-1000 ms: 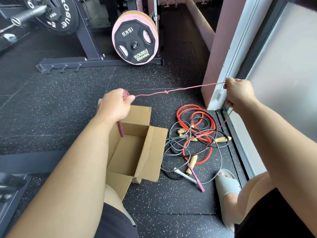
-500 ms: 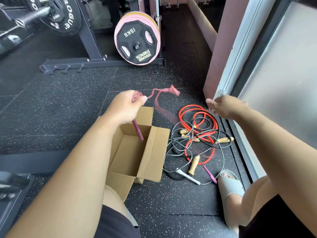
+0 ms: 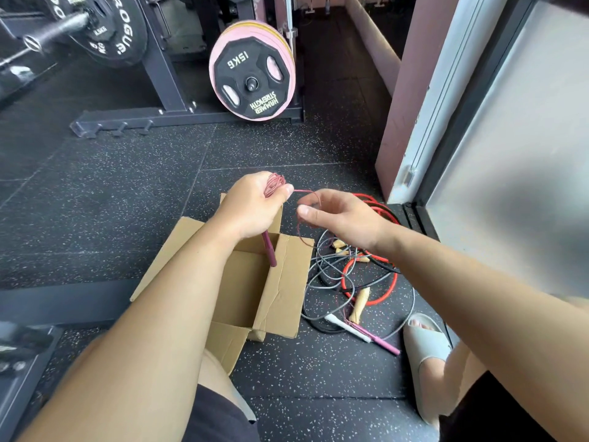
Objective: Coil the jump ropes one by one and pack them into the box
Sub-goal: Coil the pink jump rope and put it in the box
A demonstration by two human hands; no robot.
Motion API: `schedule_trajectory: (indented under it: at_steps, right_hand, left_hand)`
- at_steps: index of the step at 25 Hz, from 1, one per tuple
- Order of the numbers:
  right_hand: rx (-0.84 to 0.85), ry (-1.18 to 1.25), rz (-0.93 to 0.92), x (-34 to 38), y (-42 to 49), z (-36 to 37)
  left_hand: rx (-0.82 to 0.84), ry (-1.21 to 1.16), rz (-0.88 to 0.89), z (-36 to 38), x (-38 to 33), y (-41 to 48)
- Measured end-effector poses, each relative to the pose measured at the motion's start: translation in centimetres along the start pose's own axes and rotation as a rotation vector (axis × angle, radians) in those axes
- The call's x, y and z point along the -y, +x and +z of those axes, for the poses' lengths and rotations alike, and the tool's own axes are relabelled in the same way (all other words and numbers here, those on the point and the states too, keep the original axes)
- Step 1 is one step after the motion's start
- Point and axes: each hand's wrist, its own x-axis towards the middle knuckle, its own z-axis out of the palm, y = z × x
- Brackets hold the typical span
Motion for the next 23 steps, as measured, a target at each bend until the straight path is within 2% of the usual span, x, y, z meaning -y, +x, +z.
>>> schedule_trajectory:
  at_steps: [3,7,11,12,15,23]
  right_hand:
    - [-0.169,-0.201,-0.051,-0.4,0.5,-0.6]
    - [-0.317,-0.219,-0.037,0.0,0.8,-2.5]
    - [-0.153,-0.112,-0.039,0.3,0.1,-1.5]
    - [-0.140,-0.196,-0.042,0.2,-0.1,-1.0]
    - [-0.236,-0.567,-0.052,0.1,-0.1,0.1]
    - [-0.186,-0.279,-0.080,1.3,0.2,-4.0]
  left_hand:
    - [-0.001,-0.036,-0.006,-0.2,0.0,0.1]
    - [-0.029,-0.074,-0.069,-0.8,0.8,0.7]
    - [0.029,-0.259,-0.108,0.1,0.9,0.6]
    - [0.042,-0.281,-0.099,0.4,0.5,0.5]
    - [0.068,-0.350,-0.065,0.8,-0.2,0.4]
    - [-0.050,-0.165,-0.142,-2.0,2.6,1.3]
